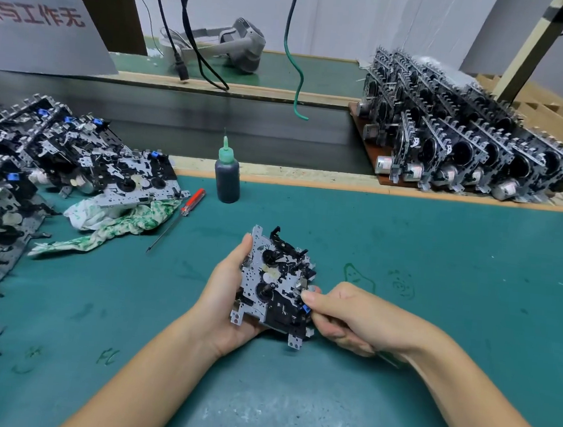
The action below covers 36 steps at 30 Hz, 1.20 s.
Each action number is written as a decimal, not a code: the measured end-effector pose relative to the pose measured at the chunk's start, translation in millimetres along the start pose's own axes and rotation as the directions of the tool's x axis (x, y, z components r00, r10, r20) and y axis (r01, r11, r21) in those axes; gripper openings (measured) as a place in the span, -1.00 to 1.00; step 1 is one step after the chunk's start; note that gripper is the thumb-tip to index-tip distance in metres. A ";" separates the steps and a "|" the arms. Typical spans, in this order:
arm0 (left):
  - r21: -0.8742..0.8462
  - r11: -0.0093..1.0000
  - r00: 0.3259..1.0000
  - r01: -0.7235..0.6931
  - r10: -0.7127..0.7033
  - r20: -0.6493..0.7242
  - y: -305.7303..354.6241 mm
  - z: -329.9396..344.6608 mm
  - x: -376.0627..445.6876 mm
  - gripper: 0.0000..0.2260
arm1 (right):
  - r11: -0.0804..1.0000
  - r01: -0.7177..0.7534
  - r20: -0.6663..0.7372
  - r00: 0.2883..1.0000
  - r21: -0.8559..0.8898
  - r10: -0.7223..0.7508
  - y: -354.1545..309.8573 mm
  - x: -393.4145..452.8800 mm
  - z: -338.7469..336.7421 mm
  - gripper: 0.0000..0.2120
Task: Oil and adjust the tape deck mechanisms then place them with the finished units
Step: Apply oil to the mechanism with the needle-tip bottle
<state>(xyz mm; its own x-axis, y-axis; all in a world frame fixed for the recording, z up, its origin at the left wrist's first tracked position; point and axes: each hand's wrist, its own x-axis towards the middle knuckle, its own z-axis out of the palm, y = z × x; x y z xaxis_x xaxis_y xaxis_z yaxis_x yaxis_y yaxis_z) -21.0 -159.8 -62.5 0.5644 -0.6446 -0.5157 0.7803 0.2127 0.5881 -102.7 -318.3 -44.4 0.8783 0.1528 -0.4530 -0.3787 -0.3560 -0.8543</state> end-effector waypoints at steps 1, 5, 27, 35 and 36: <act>-0.004 1.000 1.000 0.005 -0.005 -0.009 0.0 -0.1 -1.5 -0.41 | 1.000 0.008 0.000 1.000 0.004 -0.008 0.4 -0.1 0.2 -0.42; -0.064 0.997 0.999 0.036 -0.034 0.033 3.6 2.7 -9.9 -0.37 | 0.991 0.063 -0.049 0.997 0.115 -0.058 5.0 -5.4 -1.6 -0.45; 0.479 0.867 0.957 0.139 -0.243 0.161 36.3 -9.4 -18.8 -0.41 | 0.381 0.022 -0.182 0.852 -0.924 -0.491 16.3 -15.6 -12.7 -0.38; 0.666 0.744 0.996 -0.046 -0.013 0.083 38.4 -19.5 -20.4 -0.22 | 0.201 -0.084 -0.204 0.677 -0.976 -0.707 29.0 -28.1 -2.6 -0.45; 0.837 0.530 0.979 -0.136 0.204 0.030 34.6 -19.9 -26.8 -0.23 | 0.215 -0.106 -0.230 0.660 -0.971 -0.715 32.2 -29.1 0.0 -0.44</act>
<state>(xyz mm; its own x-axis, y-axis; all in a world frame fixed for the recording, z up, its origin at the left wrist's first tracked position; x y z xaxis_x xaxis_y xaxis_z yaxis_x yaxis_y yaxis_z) -3.8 -120.5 -40.8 0.7033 -0.6094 -0.3659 0.1110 -0.4142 0.9034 -140.5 -334.2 -58.7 0.9178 0.1434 0.3703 0.1092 -0.9877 0.1119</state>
